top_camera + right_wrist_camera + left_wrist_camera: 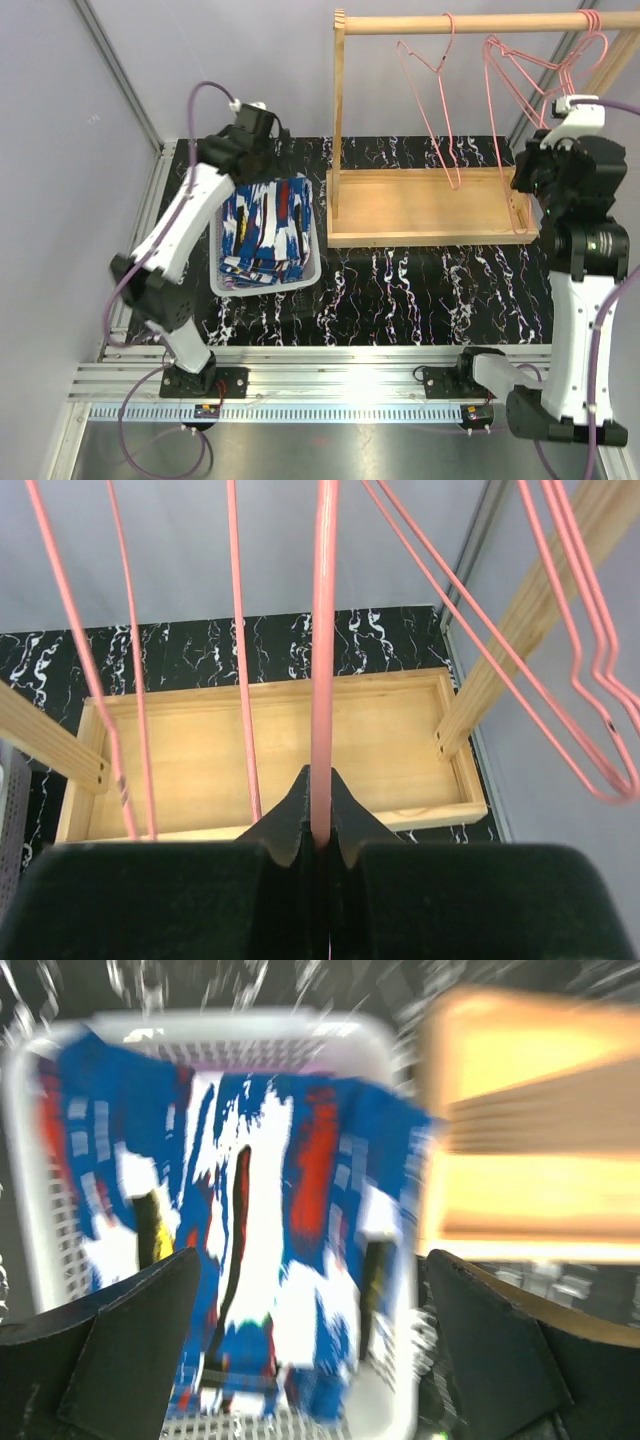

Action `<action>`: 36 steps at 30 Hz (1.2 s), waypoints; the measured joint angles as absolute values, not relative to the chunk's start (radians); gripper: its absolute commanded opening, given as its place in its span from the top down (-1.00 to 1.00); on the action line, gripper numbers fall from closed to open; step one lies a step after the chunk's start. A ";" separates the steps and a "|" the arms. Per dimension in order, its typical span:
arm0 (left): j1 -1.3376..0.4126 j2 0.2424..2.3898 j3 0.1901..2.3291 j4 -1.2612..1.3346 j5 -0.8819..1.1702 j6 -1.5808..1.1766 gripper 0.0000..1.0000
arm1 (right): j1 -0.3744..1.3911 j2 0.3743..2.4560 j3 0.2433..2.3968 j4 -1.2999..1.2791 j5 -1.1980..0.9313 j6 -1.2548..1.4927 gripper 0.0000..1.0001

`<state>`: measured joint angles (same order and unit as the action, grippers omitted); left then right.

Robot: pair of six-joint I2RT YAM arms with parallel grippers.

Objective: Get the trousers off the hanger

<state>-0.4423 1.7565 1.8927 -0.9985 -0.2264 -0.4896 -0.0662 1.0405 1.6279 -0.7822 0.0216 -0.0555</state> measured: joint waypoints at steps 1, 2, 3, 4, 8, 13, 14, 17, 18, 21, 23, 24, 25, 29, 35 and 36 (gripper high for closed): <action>-0.443 1.697 1.890 -0.997 -0.218 -0.488 -0.98 | -0.066 1.070 1.638 -0.765 0.017 -0.064 1.00; -0.444 1.625 1.887 -0.995 -0.210 -0.487 -0.97 | -0.066 1.099 1.648 -0.752 0.015 -0.072 1.00; -0.445 1.553 1.873 -0.985 -0.205 -0.486 -0.98 | -0.066 1.127 1.657 -0.738 0.011 -0.080 1.00; -0.448 1.473 1.845 -0.969 -0.203 -0.486 -0.98 | -0.066 1.156 1.673 -0.730 0.006 -0.089 1.00; -0.450 1.168 1.679 -0.939 -0.210 -0.487 -0.98 | -0.066 1.276 1.771 -0.701 -0.017 -0.113 1.00; -0.449 0.866 1.443 -0.939 -0.229 -0.471 -0.98 | -0.066 1.402 1.877 -0.656 -0.057 -0.124 1.00; -0.449 0.822 1.406 -0.947 -0.241 -0.459 -0.98 | -0.066 1.424 1.895 -0.652 -0.066 -0.124 1.00; -0.449 0.722 1.350 -0.998 -0.303 -0.411 -0.98 | -0.065 1.473 1.915 -0.639 -0.078 -0.124 1.00; -0.449 0.703 1.349 -1.017 -0.326 -0.397 -0.98 | -0.064 1.488 1.915 -0.638 -0.080 -0.124 1.00; -0.449 0.645 1.355 -1.076 -0.436 -0.353 -0.98 | -0.057 1.526 1.914 -0.638 -0.080 -0.125 1.00; -0.452 0.617 1.360 -1.116 -0.508 -0.344 -0.98 | -0.045 1.544 1.910 -0.638 -0.069 -0.130 1.00; -0.454 0.602 1.361 -1.134 -0.536 -0.344 -0.98 | -0.038 1.547 1.903 -0.636 -0.064 -0.134 1.00; -0.456 0.588 1.362 -1.153 -0.562 -0.346 -0.98 | -0.031 1.546 1.888 -0.628 -0.056 -0.140 1.00; -0.457 0.574 1.396 -1.250 -0.649 -0.367 -0.98 | 0.000 1.534 1.822 -0.605 -0.013 -0.166 0.92; -0.458 0.575 1.473 -1.339 -0.689 -0.381 -0.98 | 0.018 1.472 1.731 -0.590 0.049 -0.160 -0.32; -0.458 0.572 1.481 -1.341 -0.694 -0.379 -0.98 | 0.018 1.449 1.717 -0.595 0.066 -0.156 -0.54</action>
